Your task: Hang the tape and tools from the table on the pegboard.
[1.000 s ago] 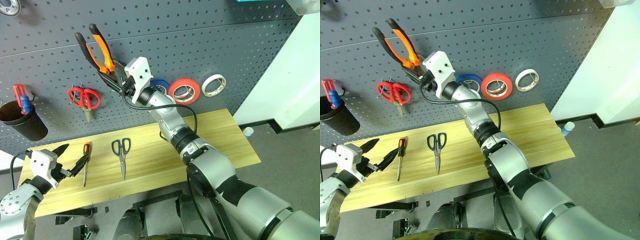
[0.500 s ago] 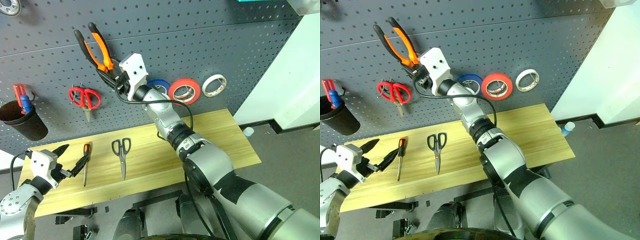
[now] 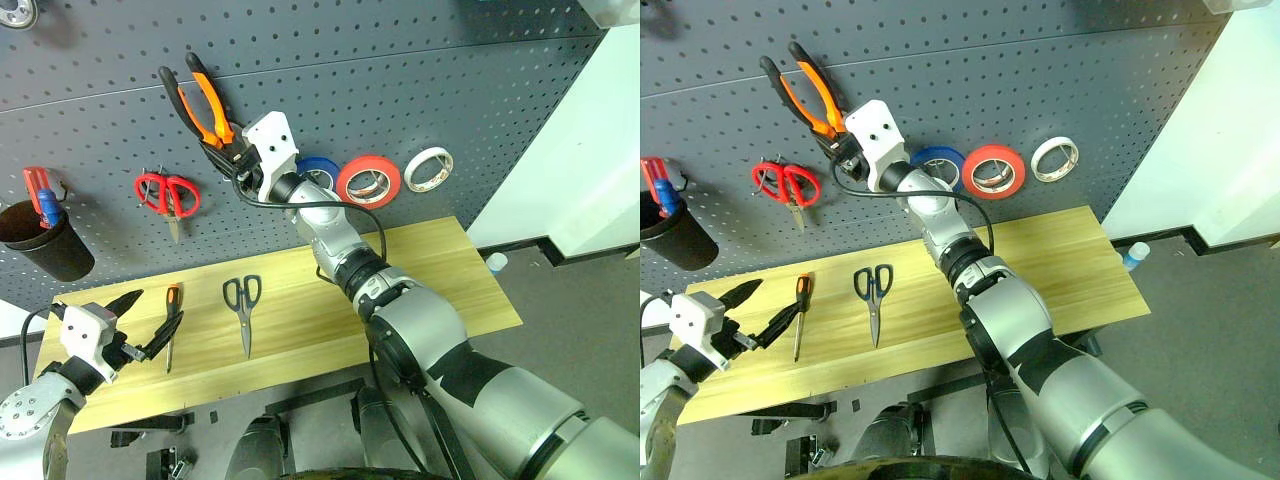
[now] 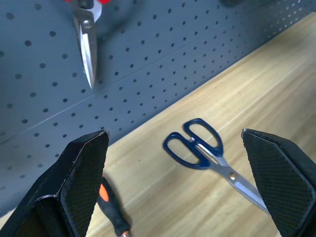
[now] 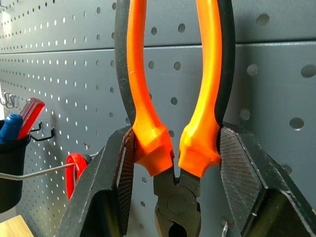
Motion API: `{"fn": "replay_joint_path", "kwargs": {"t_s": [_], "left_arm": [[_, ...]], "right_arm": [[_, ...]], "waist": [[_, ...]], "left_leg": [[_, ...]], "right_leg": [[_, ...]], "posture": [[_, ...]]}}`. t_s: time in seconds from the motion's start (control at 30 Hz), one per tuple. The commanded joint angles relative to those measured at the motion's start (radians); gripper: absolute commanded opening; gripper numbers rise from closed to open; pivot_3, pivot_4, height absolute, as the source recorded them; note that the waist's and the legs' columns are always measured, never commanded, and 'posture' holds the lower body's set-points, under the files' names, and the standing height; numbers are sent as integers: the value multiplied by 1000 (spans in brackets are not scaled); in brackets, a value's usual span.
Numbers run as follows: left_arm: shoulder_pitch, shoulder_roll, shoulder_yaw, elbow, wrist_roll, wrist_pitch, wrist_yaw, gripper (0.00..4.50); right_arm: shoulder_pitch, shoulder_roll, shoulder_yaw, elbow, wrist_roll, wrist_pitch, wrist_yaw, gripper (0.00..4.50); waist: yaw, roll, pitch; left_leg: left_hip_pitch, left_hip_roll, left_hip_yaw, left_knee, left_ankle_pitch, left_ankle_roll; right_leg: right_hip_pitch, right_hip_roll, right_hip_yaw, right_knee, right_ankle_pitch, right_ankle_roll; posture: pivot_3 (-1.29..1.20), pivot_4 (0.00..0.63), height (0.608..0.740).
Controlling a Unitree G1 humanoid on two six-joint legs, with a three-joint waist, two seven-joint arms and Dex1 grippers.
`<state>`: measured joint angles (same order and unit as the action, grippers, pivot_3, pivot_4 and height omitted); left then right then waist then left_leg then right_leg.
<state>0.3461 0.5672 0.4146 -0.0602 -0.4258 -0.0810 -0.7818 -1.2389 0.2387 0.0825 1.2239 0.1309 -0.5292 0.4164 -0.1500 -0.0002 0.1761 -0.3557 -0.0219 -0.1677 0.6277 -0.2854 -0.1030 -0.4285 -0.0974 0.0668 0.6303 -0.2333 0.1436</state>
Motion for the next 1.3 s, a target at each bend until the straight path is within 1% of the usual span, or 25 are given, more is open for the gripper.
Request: {"fn": "replay_joint_path", "kwargs": {"t_s": [0.03, 0.37, 0.5, 0.7, 0.93, 1.0, 1.03, 1.1, 1.17, 1.3], "left_arm": [[14, 2, 27, -55, -26, 17, 4, 4500], [62, -14, 23, -175, -53, 82, 18, 4500], [59, -16, 17, -177, -49, 94, 21, 4500], [35, -12, 13, -166, -44, 102, 21, 4500], [20, -15, 12, -152, -36, 97, 19, 4500], [16, -16, 11, -146, -34, 94, 19, 4500], [14, -17, 11, -144, -33, 93, 19, 4500], [10, -18, 9, -141, -31, 91, 20, 4500], [6, -19, 8, -139, -30, 90, 20, 4500], [-5, -21, 8, -131, -24, 87, 21, 4500]], "right_arm": [[1, 145, -10, -31, -6, -39, -5, 2098], [14, 133, -29, -30, -6, -58, -20, 2098], [8, 126, -35, -29, -10, -62, -43, 2098], [44, 114, 6, -11, -77, -53, -84, 2098], [93, 106, 17, -22, -104, -76, -64, 2098], [97, 105, 12, -25, -101, -76, -53, 2812], [98, 105, 9, -26, -98, -75, -45, 3074], [100, 102, 5, -27, -96, -77, -39, 3761], [103, 96, 7, -27, -106, -83, -52, 4433], [113, 80, 8, -40, -119, -113, -88, 4476]], "waist": [[0, -1, 5], [4, -4, 31], [7, -4, 35], [11, -5, 42], [26, -5, 42], [25, -5, 42], [25, -5, 42], [25, -6, 42], [25, -6, 42], [27, -6, 41]], "left_leg": [[0, 0, 0, 0, 0, 0], [0, 0, 0, 0, 0, 0], [0, 0, 0, 0, 0, 1], [-2, 0, 0, 0, 0, 1], [-4, 1, 1, -2, -1, 1], [-4, 1, 1, -2, -1, 1], [-3, 1, 1, -2, -1, 1], [-3, 1, 1, -2, -1, 1], [-3, 1, 1, -2, -1, 1], [-3, 1, 1, -2, -1, 1]], "right_leg": [[0, 0, 0, 0, 0, 0], [0, 0, 0, 0, 0, 0], [0, 0, 0, 0, -2, -3], [-3, 0, 0, 0, -2, -3], [-5, 0, 0, -1, -2, -2], [-5, 0, 0, -1, -2, -2], [-5, 0, 0, 0, -2, -2], [-5, 0, 0, 0, -2, -2], [-4, 0, 0, 0, -2, -2], [-4, 0, 0, 0, -2, -2]], "posture": [[-7, 185, 738], [-4, 224, 738], [-7, 227, 738], [-9, 226, 738], [-13, 222, 738], [-13, 217, 738], [-14, 216, 738], [-13, 215, 738], [-15, 211, 738], [-15, 202, 738]]}}
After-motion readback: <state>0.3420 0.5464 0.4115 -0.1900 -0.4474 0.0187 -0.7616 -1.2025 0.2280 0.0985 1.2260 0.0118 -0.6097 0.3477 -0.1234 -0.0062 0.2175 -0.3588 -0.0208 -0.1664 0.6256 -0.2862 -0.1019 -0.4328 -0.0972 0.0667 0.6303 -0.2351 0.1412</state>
